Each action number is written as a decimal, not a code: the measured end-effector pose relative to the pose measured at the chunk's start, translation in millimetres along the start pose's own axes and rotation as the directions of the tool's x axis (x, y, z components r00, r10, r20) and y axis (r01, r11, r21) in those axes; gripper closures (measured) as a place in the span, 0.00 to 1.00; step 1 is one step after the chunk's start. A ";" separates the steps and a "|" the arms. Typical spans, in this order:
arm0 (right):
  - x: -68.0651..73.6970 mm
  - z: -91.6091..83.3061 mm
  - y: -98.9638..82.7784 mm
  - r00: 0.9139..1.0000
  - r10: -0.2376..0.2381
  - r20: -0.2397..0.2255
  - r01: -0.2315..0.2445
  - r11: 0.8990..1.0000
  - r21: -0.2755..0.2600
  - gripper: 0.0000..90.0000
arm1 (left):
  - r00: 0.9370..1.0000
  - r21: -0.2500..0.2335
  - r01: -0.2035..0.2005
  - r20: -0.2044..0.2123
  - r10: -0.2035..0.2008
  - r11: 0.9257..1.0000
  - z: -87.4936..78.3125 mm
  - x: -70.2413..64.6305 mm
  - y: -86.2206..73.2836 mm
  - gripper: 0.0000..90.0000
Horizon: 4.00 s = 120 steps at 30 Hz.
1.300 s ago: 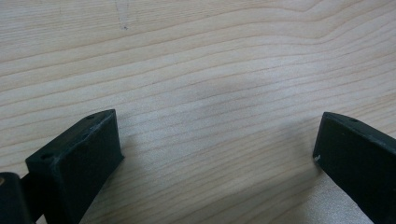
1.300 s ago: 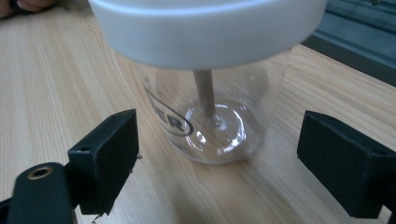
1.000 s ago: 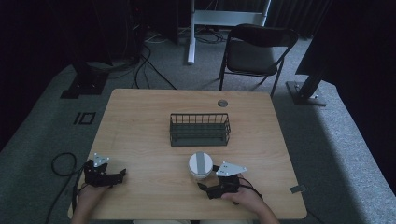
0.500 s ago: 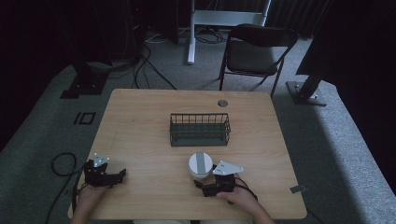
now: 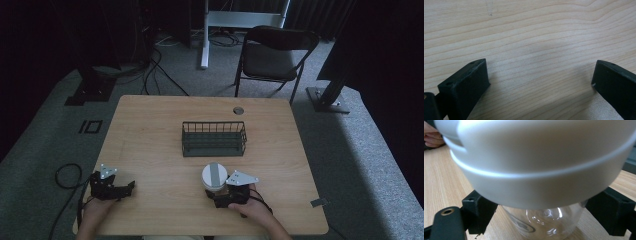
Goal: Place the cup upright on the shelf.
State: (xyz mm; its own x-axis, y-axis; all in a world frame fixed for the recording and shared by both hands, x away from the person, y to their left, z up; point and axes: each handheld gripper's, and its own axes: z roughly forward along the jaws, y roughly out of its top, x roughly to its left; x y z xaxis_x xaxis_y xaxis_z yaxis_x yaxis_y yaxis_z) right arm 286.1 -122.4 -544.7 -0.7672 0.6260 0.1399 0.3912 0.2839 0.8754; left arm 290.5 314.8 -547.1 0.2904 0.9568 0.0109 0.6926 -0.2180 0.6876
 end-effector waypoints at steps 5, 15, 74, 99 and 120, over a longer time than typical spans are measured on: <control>1.4 1.5 0.8 1.000 -0.013 0.015 0.013 1.000 0.001 0.17 | 1.000 0.000 0.000 0.000 0.000 1.000 0.0 0.0 0.0 0.01; 3.3 -1.2 4.5 0.996 -0.070 0.058 0.071 0.997 -0.005 0.21 | 1.000 0.000 0.000 0.000 0.000 1.000 0.0 0.0 0.0 0.01; -29.6 2.7 126.2 0.935 0.039 0.351 0.017 0.987 -0.157 0.21 | 1.000 -0.001 0.000 0.000 0.000 1.000 0.0 0.0 0.0 0.01; -48.5 62.7 147.5 0.844 0.130 0.519 -0.073 0.989 -0.129 0.21 | 1.000 0.000 0.000 0.000 0.000 1.000 0.0 0.0 0.0 0.01; -48.2 86.4 139.9 0.836 0.144 0.529 -0.137 0.989 -0.052 0.21 | 1.000 0.000 0.000 0.000 0.000 1.000 0.0 0.0 0.0 0.01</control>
State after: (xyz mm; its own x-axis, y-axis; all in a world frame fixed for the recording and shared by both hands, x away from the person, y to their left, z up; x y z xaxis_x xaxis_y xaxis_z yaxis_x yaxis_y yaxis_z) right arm 421.7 -50.2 -468.9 -0.3168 0.9485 -0.0019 0.4660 0.1573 0.8707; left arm 290.5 314.8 -547.1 0.2904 0.9569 0.0107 0.6927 -0.2179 0.6875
